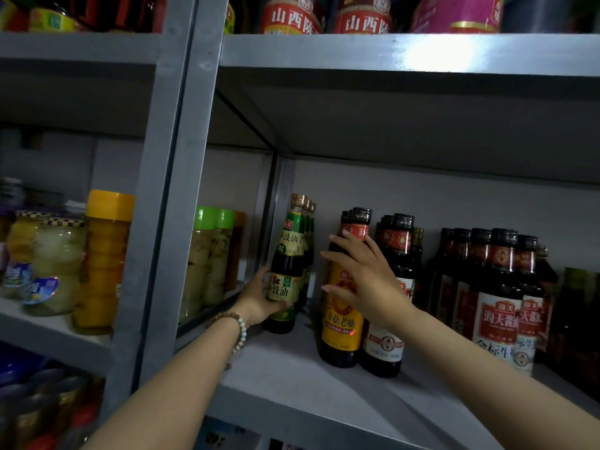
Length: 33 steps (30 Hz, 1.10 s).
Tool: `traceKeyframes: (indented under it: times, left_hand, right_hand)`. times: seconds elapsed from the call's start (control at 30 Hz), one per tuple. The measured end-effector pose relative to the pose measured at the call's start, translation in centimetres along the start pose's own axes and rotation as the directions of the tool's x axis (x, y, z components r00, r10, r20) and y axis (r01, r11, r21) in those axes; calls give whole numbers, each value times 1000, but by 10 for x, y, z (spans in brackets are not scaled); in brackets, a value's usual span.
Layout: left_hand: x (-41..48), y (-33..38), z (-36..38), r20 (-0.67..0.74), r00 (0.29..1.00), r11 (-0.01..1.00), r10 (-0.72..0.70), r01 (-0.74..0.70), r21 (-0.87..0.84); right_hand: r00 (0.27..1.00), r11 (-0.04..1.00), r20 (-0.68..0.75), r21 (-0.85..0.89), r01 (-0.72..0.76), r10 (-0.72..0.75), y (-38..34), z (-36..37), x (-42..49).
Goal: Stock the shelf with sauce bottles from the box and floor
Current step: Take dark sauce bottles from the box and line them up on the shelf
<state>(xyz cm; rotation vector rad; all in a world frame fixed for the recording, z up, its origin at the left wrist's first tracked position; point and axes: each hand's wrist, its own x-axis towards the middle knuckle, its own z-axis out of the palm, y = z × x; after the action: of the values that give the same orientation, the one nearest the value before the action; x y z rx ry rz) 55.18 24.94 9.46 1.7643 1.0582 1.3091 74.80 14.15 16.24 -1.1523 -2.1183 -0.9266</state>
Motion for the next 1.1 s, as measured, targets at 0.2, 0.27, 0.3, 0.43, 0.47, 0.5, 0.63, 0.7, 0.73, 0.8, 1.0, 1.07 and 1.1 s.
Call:
traceKeyframes:
  times: [0.2, 0.27, 0.3, 0.43, 0.47, 0.5, 0.63, 0.7, 0.73, 0.8, 1.0, 1.07, 1.1]
  left_hand:
    - [13, -6, 5, 2, 1000, 1000, 2, -2, -11]
    - [15, -7, 6, 6, 1000, 1000, 0, 0, -13]
    - [16, -8, 7, 7, 1000, 1000, -1, 1, -15]
    - [19, -9, 8, 5, 1000, 1000, 6, -6, -7]
    - [19, -9, 8, 5, 1000, 1000, 5, -4, -7]
    - [19, -10, 8, 6, 1000, 1000, 2, -2, -11]
    - [18, -10, 8, 8, 1000, 1000, 5, -5, -7]
    - [18, -9, 9, 5, 1000, 1000, 10, -10, -7]
    - [17, -9, 9, 3, 1000, 1000, 11, -11, -7]
    - [17, -9, 9, 6, 1000, 1000, 14, -14, -3]
    - [18, -10, 8, 24, 999, 1000, 25, -25, -13]
    - [17, -11, 8, 23, 999, 999, 31, -31, -18]
    - [17, -12, 8, 21, 999, 999, 34, -34, -16]
  right_hand:
    - [1000, 1000, -4, -11, 17, -17, 3, 4, -2]
    - [1000, 1000, -9, -4, 17, -17, 3, 4, -2]
    - [1000, 1000, -9, -1, 18, -18, 4, 4, -2]
    - [1000, 1000, -7, 6, 19, -19, 4, 4, -2]
    - [1000, 1000, -9, 11, 21, -21, 4, 4, -2]
    - [1000, 1000, -11, 15, 21, -21, 3, 4, -2]
    - [1000, 1000, -13, 15, 19, -19, 3, 6, -2]
    - [1000, 1000, -16, 16, 18, -17, 3, 6, -2]
    - [1000, 1000, -18, 16, 18, -17, 3, 6, -2]
    - [1000, 1000, -18, 16, 17, -17, 3, 6, -3]
    - [1000, 1000, -9, 10, 4, -4, 2, 7, -2]
    - [1000, 1000, 0, 7, 0, 0, 2, 7, -1]
    - [1000, 1000, 1, 4, -1, 1, 2, 7, -1]
